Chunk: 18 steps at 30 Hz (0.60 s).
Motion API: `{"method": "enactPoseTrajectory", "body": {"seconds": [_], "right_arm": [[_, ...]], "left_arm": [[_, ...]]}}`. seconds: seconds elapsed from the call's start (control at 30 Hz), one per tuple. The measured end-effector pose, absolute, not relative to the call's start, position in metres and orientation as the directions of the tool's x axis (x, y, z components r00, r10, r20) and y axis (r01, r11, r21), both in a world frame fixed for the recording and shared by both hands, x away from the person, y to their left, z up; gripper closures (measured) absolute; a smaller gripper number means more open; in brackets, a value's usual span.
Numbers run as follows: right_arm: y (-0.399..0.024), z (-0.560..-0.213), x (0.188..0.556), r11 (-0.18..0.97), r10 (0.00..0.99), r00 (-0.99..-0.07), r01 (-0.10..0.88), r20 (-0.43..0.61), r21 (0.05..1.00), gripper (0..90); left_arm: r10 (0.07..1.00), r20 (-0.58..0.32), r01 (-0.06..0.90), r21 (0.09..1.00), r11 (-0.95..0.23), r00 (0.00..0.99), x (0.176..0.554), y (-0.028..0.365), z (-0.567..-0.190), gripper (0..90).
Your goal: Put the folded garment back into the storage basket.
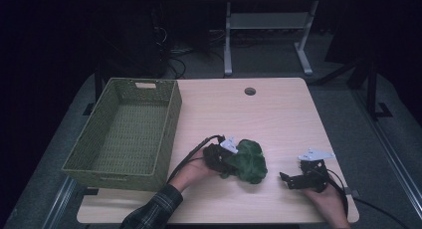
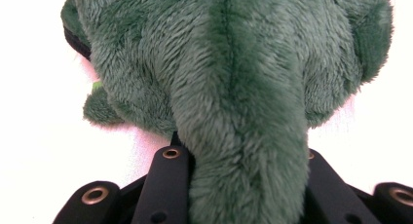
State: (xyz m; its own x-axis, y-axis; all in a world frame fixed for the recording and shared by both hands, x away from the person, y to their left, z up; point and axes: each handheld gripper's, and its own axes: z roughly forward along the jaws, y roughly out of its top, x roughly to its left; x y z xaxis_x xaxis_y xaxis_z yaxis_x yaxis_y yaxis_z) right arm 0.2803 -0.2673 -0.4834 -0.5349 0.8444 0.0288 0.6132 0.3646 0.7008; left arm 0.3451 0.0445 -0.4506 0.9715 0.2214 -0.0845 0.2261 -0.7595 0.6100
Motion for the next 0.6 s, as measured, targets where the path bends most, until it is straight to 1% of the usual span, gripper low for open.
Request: {"method": "enactPoseTrajectory", "body": {"seconds": [0.27,0.43,0.6], "right_arm": [[-0.267,-0.483,0.28,0.364,0.845,-0.534,0.614,0.029,0.701,1.2],[-0.267,-0.483,0.28,0.366,0.844,-0.536,0.612,0.028,0.701,1.1],[-0.268,-0.483,0.28,0.367,0.843,-0.537,0.611,0.027,0.701,1.1]], "left_arm": [[0.248,-0.102,0.258,0.606,-0.753,0.963,0.344,0.046,-0.44,72.8],[0.253,-0.101,0.262,0.605,-0.752,0.962,0.341,0.048,-0.431,72.7],[0.278,-0.095,0.28,0.582,-0.764,0.956,0.343,0.055,-0.419,72.7]]}}
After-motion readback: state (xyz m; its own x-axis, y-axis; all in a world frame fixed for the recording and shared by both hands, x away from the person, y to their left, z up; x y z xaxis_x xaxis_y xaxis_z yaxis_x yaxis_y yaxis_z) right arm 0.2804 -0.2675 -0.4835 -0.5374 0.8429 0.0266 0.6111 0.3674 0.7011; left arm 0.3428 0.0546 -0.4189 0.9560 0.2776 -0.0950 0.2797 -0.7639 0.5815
